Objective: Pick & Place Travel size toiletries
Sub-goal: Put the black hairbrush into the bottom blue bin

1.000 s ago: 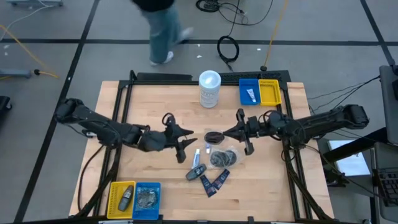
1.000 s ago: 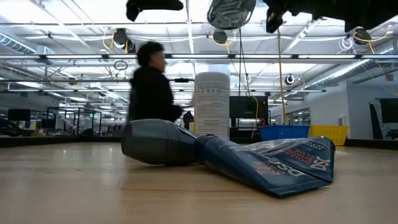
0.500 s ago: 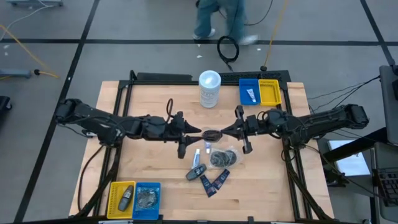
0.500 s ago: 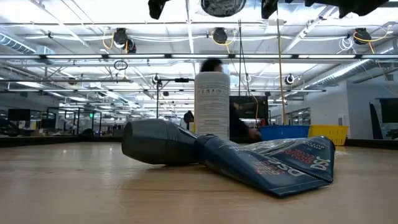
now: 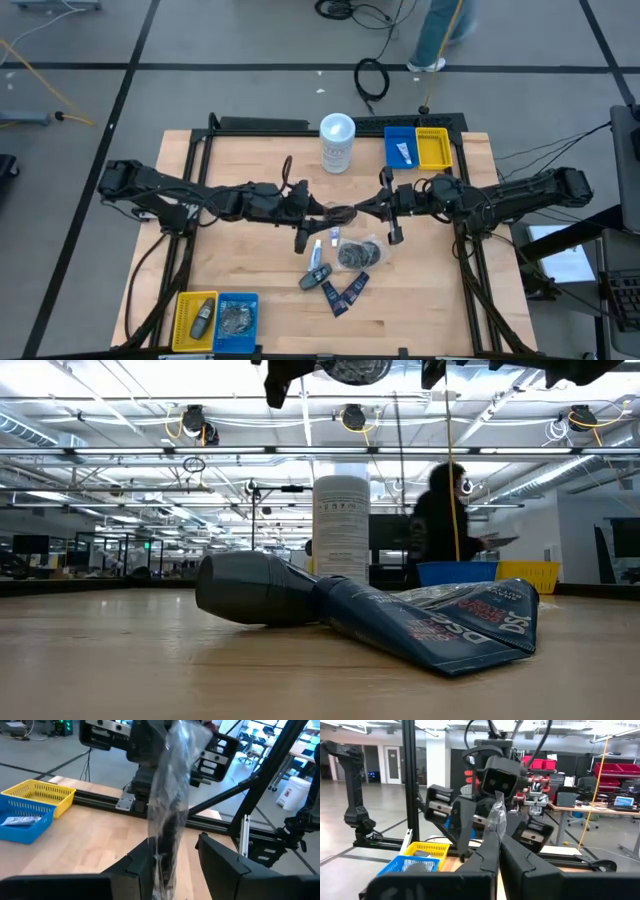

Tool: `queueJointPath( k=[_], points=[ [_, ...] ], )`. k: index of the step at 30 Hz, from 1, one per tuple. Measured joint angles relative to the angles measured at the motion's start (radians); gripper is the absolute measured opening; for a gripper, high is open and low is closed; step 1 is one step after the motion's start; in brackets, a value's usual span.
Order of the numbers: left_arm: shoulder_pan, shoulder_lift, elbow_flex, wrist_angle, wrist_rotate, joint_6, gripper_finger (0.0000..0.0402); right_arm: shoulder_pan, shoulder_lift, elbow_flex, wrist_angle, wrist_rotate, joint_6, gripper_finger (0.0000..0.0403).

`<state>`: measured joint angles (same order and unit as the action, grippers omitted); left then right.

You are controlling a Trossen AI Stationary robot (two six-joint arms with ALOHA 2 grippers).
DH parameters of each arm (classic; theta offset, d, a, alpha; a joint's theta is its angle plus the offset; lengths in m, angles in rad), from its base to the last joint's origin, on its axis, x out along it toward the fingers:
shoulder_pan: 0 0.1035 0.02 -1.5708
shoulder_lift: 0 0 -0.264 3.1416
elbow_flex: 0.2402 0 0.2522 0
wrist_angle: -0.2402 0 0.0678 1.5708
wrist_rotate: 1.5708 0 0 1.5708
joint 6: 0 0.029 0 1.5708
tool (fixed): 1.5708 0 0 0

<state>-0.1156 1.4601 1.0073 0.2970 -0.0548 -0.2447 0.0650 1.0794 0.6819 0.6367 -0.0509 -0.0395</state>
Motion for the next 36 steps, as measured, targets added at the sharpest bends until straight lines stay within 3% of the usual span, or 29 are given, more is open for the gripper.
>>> queueJointPath(
  k=[4,9,11,21,30,36],
  points=[
    [0.004,0.000,0.000,0.005,0.001,0.000,0.0129,0.000,0.000,0.000,-0.006,0.001,0.000,0.0000],
    [0.004,0.000,0.000,-0.008,0.010,0.014,0.0033,0.000,0.000,0.000,-0.013,0.001,0.000,0.0000],
    [0.004,0.000,0.000,-0.018,0.010,0.018,0.0015,0.000,0.000,0.000,-0.024,0.002,0.000,0.0000],
    [-0.015,-0.008,0.001,-0.096,0.009,-0.001,0.0014,0.000,0.000,-0.001,-0.062,-0.002,-0.016,0.0004],
    [-0.111,-0.077,0.001,-0.429,0.025,-0.057,0.0011,0.000,0.000,-0.001,-0.113,0.001,-0.018,0.0032],
    [-0.224,-0.110,0.001,-0.662,0.007,-0.191,0.0009,0.000,0.000,-0.001,-0.131,0.002,-0.018,0.0041]
  ],
)
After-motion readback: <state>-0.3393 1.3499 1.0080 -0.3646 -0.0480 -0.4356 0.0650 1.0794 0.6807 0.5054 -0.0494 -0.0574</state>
